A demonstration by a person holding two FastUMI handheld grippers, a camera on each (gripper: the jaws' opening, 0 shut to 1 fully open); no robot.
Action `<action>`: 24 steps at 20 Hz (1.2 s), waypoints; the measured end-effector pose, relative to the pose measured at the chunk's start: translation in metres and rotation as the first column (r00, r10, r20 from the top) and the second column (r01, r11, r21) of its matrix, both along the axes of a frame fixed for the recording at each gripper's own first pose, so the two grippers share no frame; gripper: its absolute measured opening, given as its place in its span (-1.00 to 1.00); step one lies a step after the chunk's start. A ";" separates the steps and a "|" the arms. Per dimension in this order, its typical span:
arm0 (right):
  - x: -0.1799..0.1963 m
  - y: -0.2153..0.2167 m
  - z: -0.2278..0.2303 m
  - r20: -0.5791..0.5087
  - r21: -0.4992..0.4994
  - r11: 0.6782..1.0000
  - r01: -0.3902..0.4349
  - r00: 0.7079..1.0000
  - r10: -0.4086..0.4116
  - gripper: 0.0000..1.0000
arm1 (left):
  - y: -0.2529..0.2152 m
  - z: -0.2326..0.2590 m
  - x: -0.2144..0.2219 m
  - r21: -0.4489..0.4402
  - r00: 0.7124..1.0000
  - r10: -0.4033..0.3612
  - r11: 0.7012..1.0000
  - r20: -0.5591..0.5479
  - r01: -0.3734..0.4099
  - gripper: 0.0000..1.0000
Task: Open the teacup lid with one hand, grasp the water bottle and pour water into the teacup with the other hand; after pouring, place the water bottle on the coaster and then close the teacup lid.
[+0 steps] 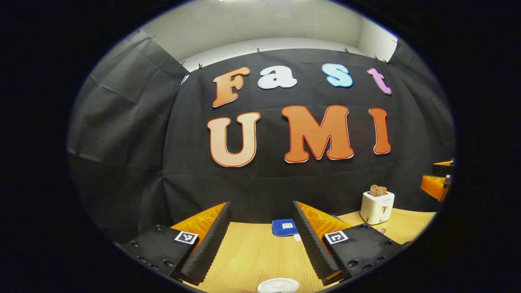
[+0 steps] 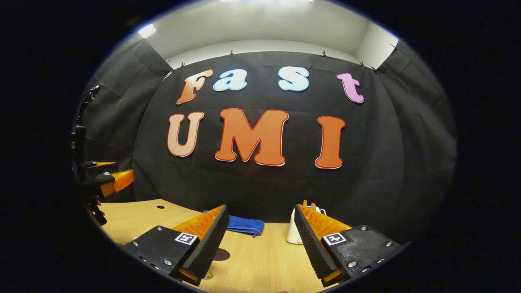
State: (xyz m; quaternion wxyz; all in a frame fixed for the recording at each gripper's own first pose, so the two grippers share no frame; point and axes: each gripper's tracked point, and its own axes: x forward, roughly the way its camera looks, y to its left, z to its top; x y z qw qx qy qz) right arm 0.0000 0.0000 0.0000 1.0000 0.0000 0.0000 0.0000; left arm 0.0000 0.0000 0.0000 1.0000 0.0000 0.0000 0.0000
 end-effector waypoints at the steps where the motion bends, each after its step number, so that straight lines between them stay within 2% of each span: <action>1: 0.000 0.000 -0.001 -0.002 0.005 1.000 -0.003 1.000 0.003 0.93 | 0.001 0.002 0.000 0.001 1.000 0.004 1.000 0.004 -0.004 0.94; 4: 0.001 0.000 0.000 0.002 0.007 1.000 -0.003 1.000 0.003 0.92 | -0.002 0.002 0.001 0.005 1.000 -0.012 1.000 0.010 0.012 0.92; 9: 0.003 -0.004 -0.004 0.004 -0.017 1.000 0.012 1.000 -0.012 0.92 | 0.004 0.002 0.002 0.023 1.000 0.015 1.000 0.017 -0.015 0.96; 16: 0.004 -0.003 -0.008 0.002 -0.020 1.000 0.012 1.000 -0.012 0.92 | 0.002 0.000 0.002 0.028 1.000 0.007 1.000 0.012 -0.007 0.94; 24: 0.004 0.004 -0.016 -0.009 -0.005 1.000 -0.015 1.000 0.015 0.96 | -0.005 -0.012 0.003 0.018 0.999 -0.031 0.999 -0.009 0.032 0.92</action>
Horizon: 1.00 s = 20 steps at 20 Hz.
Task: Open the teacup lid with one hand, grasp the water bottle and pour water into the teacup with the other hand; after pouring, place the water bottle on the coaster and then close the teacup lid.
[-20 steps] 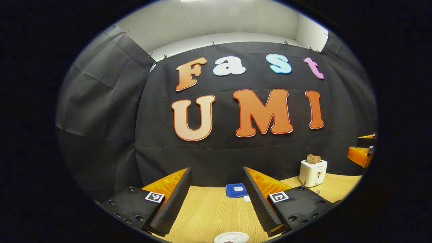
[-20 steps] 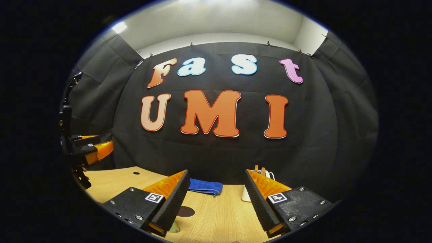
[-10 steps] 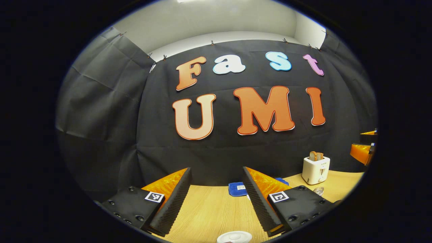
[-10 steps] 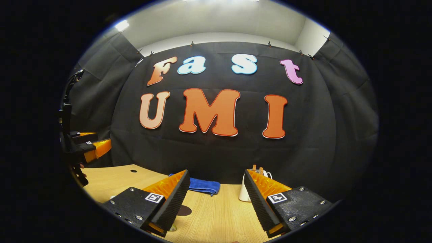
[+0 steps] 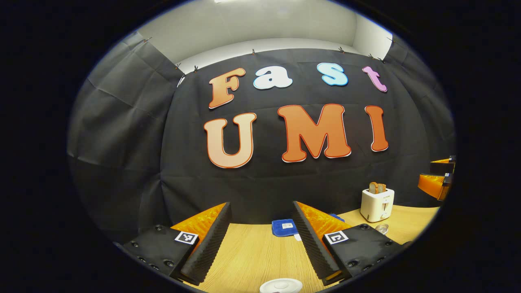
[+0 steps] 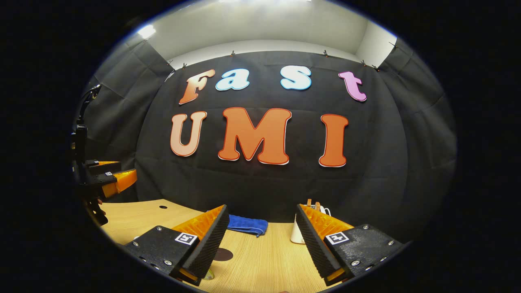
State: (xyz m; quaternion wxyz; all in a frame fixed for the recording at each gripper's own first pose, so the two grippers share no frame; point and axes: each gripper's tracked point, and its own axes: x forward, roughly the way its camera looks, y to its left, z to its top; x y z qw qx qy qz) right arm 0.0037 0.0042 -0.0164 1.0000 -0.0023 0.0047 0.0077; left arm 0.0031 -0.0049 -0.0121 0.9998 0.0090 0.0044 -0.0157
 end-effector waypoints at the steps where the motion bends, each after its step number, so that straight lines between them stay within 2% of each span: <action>1: 0.001 0.002 -0.005 -0.011 0.002 1.000 -0.008 1.000 0.008 0.96 | 0.001 -0.005 0.000 -0.001 1.000 -0.004 1.000 -0.011 0.004 0.92; 13: -0.012 0.041 -0.043 -0.082 0.011 0.990 -0.142 0.986 0.142 0.97 | -0.001 -0.072 -0.003 0.026 0.987 -0.044 0.998 -0.157 0.048 0.92; 16: -0.018 0.048 -0.059 -0.115 0.009 0.987 -0.163 0.980 0.163 0.97 | 0.001 -0.097 -0.009 0.041 0.976 -0.044 0.998 -0.211 0.054 0.96; 20: -0.031 0.061 -0.087 -0.178 0.021 0.978 -0.206 0.962 0.206 0.97 | -0.002 -0.135 -0.016 0.052 0.953 -0.062 0.995 -0.297 0.081 0.92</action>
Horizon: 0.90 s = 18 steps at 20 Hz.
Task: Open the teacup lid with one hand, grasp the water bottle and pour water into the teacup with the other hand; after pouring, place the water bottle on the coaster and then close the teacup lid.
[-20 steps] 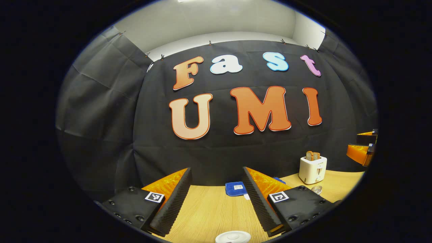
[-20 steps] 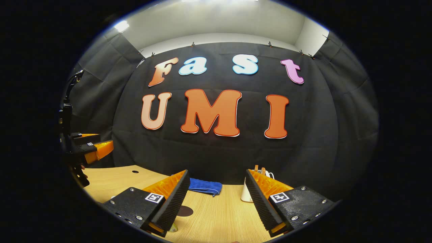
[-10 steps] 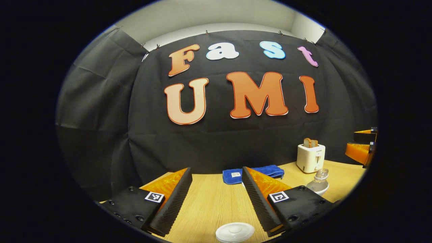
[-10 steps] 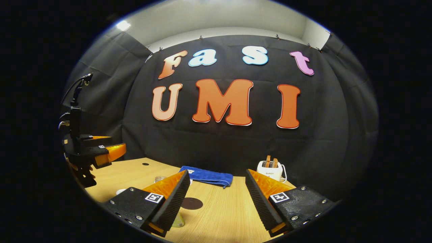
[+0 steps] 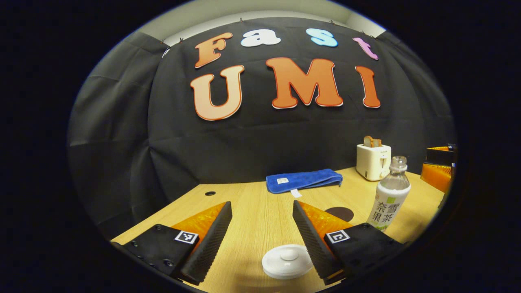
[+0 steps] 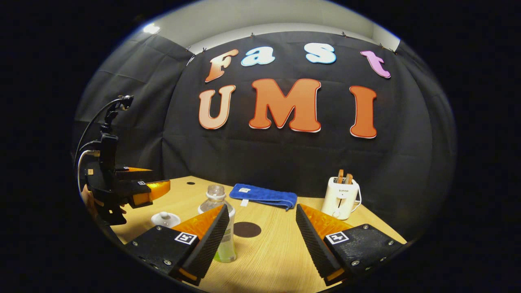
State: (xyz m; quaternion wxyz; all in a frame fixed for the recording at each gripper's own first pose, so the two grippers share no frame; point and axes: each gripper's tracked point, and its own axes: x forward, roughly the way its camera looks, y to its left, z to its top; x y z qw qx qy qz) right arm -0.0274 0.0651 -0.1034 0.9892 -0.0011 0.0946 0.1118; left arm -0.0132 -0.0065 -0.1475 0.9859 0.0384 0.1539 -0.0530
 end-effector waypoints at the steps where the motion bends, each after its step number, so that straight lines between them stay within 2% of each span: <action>1: -0.003 0.003 -0.004 -0.010 -0.002 1.000 -0.009 1.000 0.009 0.97 | -0.001 -0.007 -0.005 0.000 1.000 -0.007 1.000 -0.016 0.007 0.96; 8: -0.011 0.015 -0.025 -0.042 -0.021 0.998 -0.058 0.997 0.057 0.97 | -0.020 -0.058 -0.030 -0.018 0.984 -0.069 0.998 -0.167 0.067 0.99; 13: -0.014 0.016 -0.032 -0.061 -0.031 0.997 -0.067 0.996 0.065 0.97 | -0.029 -0.077 -0.033 -0.008 0.974 -0.092 0.996 -0.206 0.093 0.92; 14: -0.015 0.017 -0.031 -0.064 -0.031 0.997 -0.069 0.996 0.067 0.97 | -0.029 -0.079 -0.033 -0.010 0.972 -0.095 0.995 -0.215 0.095 0.83; 17: -0.014 0.017 -0.038 -0.071 -0.035 0.997 -0.072 0.995 0.069 0.97 | -0.032 -0.083 -0.032 -0.020 0.971 -0.093 0.996 -0.220 0.091 0.85; 18: -0.014 0.016 -0.039 -0.073 -0.035 0.997 -0.071 0.995 0.069 0.97 | -0.035 -0.087 -0.032 -0.019 0.968 -0.091 0.996 -0.233 0.089 0.52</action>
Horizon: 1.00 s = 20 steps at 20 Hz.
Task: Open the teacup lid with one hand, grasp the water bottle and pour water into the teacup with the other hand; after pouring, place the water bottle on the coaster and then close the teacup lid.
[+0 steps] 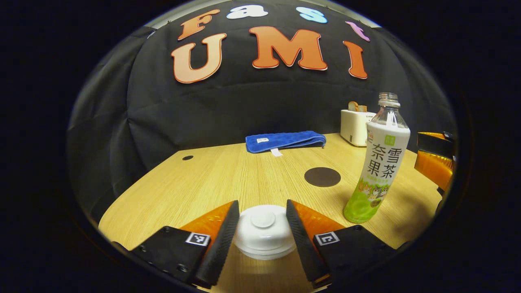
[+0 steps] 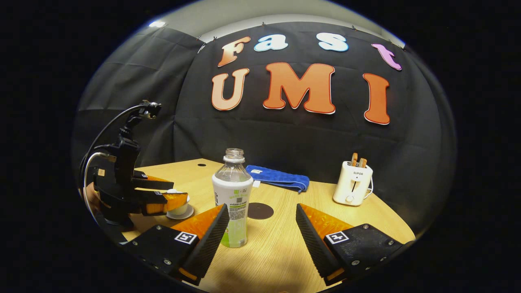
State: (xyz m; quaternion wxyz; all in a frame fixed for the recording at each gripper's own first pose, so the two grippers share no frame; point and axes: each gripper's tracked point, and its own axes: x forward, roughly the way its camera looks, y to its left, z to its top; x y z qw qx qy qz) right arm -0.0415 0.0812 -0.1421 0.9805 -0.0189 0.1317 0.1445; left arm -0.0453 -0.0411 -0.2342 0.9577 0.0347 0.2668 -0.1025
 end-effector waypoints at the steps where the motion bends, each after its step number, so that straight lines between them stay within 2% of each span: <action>1: -0.001 0.000 0.000 -0.003 0.004 1.000 0.000 1.000 0.000 0.97 | 0.000 0.001 0.000 0.000 1.000 0.003 1.000 0.006 -0.003 0.41; 3: -0.001 0.000 0.001 -0.003 0.020 1.000 -0.002 1.000 0.002 0.97 | 0.001 0.002 0.002 0.003 1.000 0.001 1.000 0.006 -0.001 0.47; 4: -0.001 -0.001 0.002 -0.002 0.027 1.000 -0.002 1.000 0.002 0.98 | 0.001 0.003 0.002 0.009 1.000 0.003 1.000 0.006 -0.003 0.35; 5: 0.000 -0.001 0.002 0.000 0.031 1.000 -0.002 1.000 0.002 0.97 | 0.004 0.007 0.005 0.008 1.000 0.016 1.000 0.027 -0.017 0.35; 6: 0.001 -0.001 0.002 0.001 0.032 0.999 -0.001 1.000 0.001 0.97 | 0.003 0.006 0.006 0.008 1.000 0.013 1.000 0.021 -0.014 -0.05; 8: 0.001 -0.002 0.002 -0.002 0.027 1.000 0.001 1.000 -0.001 0.97 | 0.004 0.003 0.006 0.013 0.999 0.030 0.999 0.022 -0.031 -0.34; 13: 0.001 0.004 -0.006 -0.016 0.027 1.000 -0.013 1.000 0.013 0.98 | 0.007 0.017 0.007 0.006 0.998 0.034 0.999 0.061 -0.034 -0.31; 15: 0.001 0.010 -0.011 -0.028 0.030 0.999 -0.026 0.999 0.027 0.98 | 0.008 0.019 0.011 0.001 0.996 0.039 0.999 0.078 -0.040 -0.48; 16: 0.000 0.015 -0.014 -0.034 0.032 0.999 -0.035 0.999 0.036 0.97 | 0.008 0.023 0.013 0.000 0.995 0.041 0.999 0.091 -0.041 -0.43; 20: 0.003 0.029 -0.022 -0.055 0.048 0.997 -0.063 0.996 0.065 0.98 | 0.015 0.040 0.019 -0.011 0.988 0.059 0.998 0.140 -0.058 -0.43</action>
